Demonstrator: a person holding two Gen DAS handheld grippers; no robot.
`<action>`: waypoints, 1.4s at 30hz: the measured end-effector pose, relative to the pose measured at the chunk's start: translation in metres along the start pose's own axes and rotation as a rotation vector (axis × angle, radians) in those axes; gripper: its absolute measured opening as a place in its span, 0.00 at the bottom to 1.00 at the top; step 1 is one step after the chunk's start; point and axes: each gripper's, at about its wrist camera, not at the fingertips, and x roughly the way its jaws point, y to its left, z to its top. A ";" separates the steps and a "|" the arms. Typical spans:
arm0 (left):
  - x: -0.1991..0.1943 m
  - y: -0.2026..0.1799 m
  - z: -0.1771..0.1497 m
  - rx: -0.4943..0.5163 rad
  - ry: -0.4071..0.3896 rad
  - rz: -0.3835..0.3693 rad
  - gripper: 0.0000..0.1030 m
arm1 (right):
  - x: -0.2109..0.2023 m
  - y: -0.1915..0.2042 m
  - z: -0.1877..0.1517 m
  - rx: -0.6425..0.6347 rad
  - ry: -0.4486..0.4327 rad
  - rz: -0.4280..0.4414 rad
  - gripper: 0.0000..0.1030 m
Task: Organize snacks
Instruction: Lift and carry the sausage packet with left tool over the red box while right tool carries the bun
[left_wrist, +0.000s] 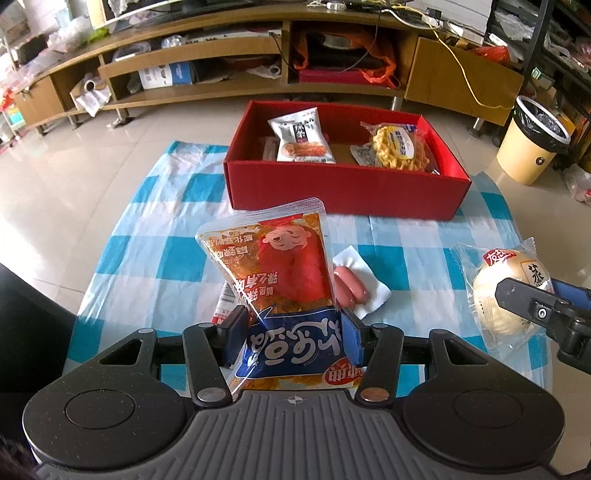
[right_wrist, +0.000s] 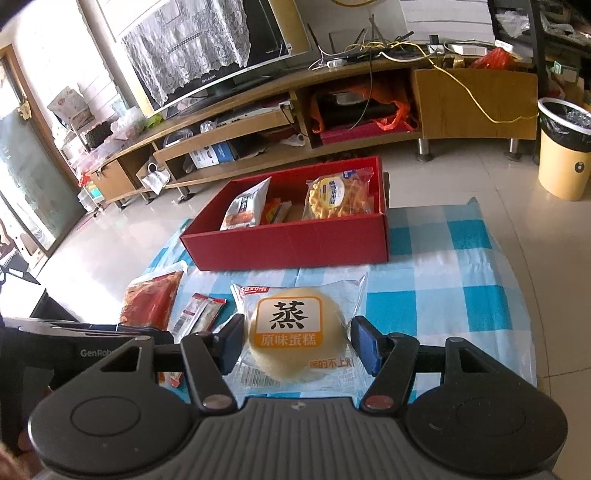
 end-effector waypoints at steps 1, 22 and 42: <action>-0.001 0.000 0.001 0.002 -0.005 0.002 0.59 | 0.000 0.000 0.001 0.000 -0.004 0.000 0.57; 0.005 -0.018 0.046 0.017 -0.080 0.023 0.59 | 0.011 0.001 0.043 -0.015 -0.077 0.013 0.57; 0.073 -0.005 0.057 -0.085 0.138 -0.050 0.81 | 0.031 -0.007 0.062 -0.016 -0.054 0.014 0.57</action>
